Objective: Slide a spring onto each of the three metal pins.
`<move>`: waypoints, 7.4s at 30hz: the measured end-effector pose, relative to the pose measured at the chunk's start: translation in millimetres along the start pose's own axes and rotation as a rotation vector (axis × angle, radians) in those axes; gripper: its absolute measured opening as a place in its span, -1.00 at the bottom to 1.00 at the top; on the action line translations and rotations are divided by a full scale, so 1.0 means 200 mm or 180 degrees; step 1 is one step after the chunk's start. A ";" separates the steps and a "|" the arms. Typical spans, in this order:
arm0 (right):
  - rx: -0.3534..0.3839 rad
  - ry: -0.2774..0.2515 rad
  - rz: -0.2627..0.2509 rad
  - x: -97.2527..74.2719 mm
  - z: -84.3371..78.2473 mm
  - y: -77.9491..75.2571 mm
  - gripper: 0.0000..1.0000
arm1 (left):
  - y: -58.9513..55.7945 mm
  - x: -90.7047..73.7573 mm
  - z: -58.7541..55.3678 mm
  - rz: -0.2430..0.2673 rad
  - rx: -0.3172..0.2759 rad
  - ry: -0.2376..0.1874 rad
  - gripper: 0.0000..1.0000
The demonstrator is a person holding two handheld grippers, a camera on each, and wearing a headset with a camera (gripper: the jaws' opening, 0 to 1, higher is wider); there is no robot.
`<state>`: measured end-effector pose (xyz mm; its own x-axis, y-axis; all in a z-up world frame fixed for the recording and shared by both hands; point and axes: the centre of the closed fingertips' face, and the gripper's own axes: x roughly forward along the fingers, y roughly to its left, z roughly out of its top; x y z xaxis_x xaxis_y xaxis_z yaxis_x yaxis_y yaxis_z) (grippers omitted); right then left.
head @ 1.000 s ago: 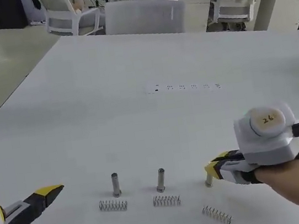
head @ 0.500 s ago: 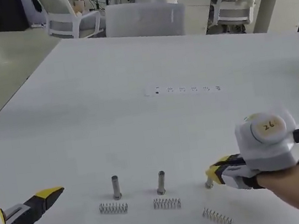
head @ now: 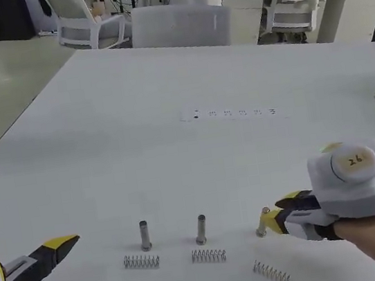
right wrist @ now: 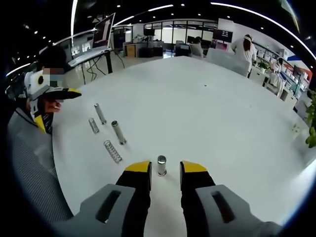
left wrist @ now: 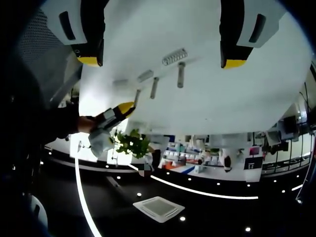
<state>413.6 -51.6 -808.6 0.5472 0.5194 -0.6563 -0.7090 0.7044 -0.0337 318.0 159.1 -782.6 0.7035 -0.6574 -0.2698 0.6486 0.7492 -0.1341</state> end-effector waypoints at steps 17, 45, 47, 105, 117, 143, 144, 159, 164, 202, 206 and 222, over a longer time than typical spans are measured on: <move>0.0022 -0.0024 0.0142 -0.14 -0.07 0.08 -0.55 | 0.01 0.00 -0.01 0.0010 -0.0025 -0.0001 0.90; -0.0368 0.0681 0.0761 -0.12 -0.35 0.31 -0.54 | -0.01 0.02 -0.02 -0.0034 -0.0022 0.0036 0.88; -0.0389 0.0698 0.0758 -0.10 -0.36 0.31 -0.55 | -0.01 0.02 -0.02 -0.0042 -0.0021 0.0036 0.88; -0.0802 0.0640 0.0899 -0.09 -0.15 0.39 -0.84 | -0.22 0.09 -0.02 -0.0572 0.0157 0.0165 0.41; -0.0896 0.0690 0.1005 -0.09 -0.13 0.45 -0.85 | -0.31 0.18 -0.03 -0.0947 0.0305 0.0282 0.22; -0.1169 0.0807 0.1396 -0.06 -0.10 0.63 -0.85 | -0.41 0.33 -0.10 -0.1476 0.0775 0.0479 -0.20; -0.1176 0.0808 0.1407 -0.06 -0.10 0.63 -0.85 | -0.42 0.34 -0.10 -0.1492 0.0791 0.0475 -0.24; -0.1252 0.0878 0.1531 -0.07 -0.08 0.70 -0.84 | -0.44 0.37 -0.12 -0.1529 0.1125 0.0481 -0.66; -0.1234 0.0906 0.1546 -0.06 -0.08 0.71 -0.84 | -0.45 0.37 -0.14 -0.1546 0.1312 0.0515 -0.79; -0.1278 0.0536 0.1572 -0.08 0.11 0.80 -0.83 | -0.43 0.39 -0.11 -0.1461 0.1348 0.0478 -0.96; -0.1317 0.0585 0.1581 -0.07 0.09 0.81 -0.83 | -0.44 0.38 -0.11 -0.1481 0.1358 0.0473 -0.96; -0.1467 0.0801 0.1637 -0.05 0.04 0.82 -0.82 | -0.49 0.38 -0.09 -0.1550 0.1498 0.0512 -0.96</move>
<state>295.2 62.3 -801.5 0.0157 0.5637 -0.8258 -0.9940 0.0979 0.0480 302.6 37.3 -806.3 0.2724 -0.8624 -0.4267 0.9619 0.2335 0.1420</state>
